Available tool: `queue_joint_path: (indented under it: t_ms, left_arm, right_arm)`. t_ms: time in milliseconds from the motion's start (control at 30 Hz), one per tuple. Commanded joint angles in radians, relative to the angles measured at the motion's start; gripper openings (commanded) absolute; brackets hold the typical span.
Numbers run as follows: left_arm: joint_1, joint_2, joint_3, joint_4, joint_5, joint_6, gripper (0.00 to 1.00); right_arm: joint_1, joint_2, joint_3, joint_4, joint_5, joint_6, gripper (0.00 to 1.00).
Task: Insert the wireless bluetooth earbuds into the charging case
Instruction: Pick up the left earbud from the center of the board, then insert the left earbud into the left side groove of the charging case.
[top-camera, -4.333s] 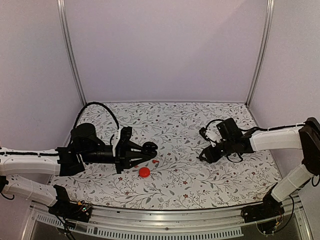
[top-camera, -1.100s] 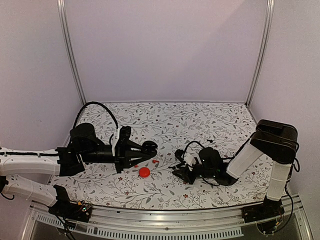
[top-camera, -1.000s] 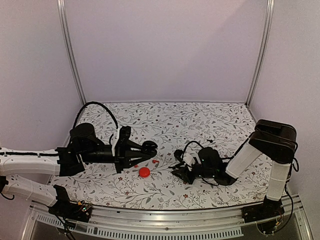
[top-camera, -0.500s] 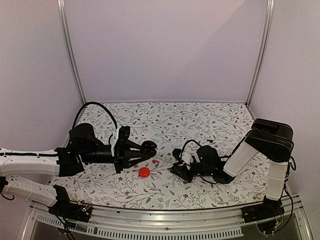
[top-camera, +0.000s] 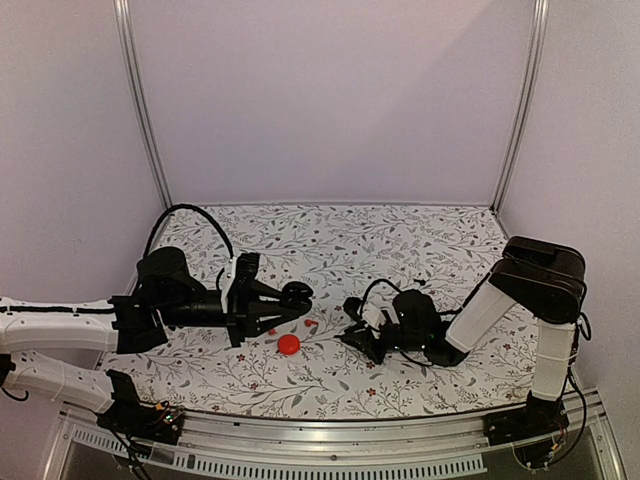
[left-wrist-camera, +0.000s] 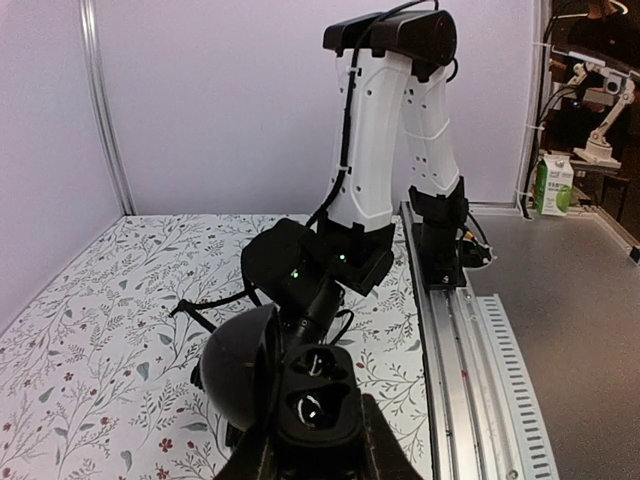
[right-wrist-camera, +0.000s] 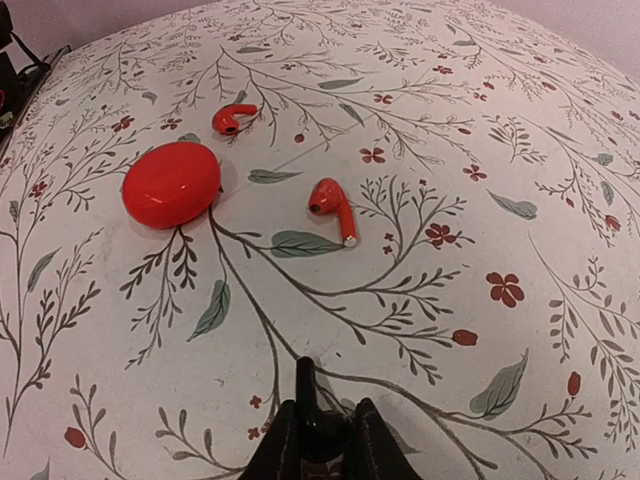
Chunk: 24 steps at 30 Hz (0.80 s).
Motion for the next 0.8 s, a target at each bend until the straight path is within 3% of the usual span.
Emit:
queue_joint_path:
  t_ms: [0, 267, 533, 767]
  left_arm:
    - [0.004, -0.015, -0.011, 0.002, -0.010, 0.010, 0.00]
    - [0.003, -0.010, -0.027, 0.024, -0.018, 0.008, 0.00]
    - [-0.001, -0.042, -0.131, 0.112, -0.062, -0.009, 0.00]
    - [-0.025, -0.095, -0.183, 0.124, -0.110, 0.062, 0.00]
  right_arm:
    - [0.000, 0.027, -0.011, -0.150, -0.016, -0.004, 0.17]
    - [0.003, -0.108, 0.030, -0.321, -0.039, 0.015, 0.08]
    - [0.003, -0.309, 0.154, -0.672, -0.076, 0.022, 0.08]
    - [0.010, -0.519, 0.352, -1.020, -0.120, -0.015, 0.07]
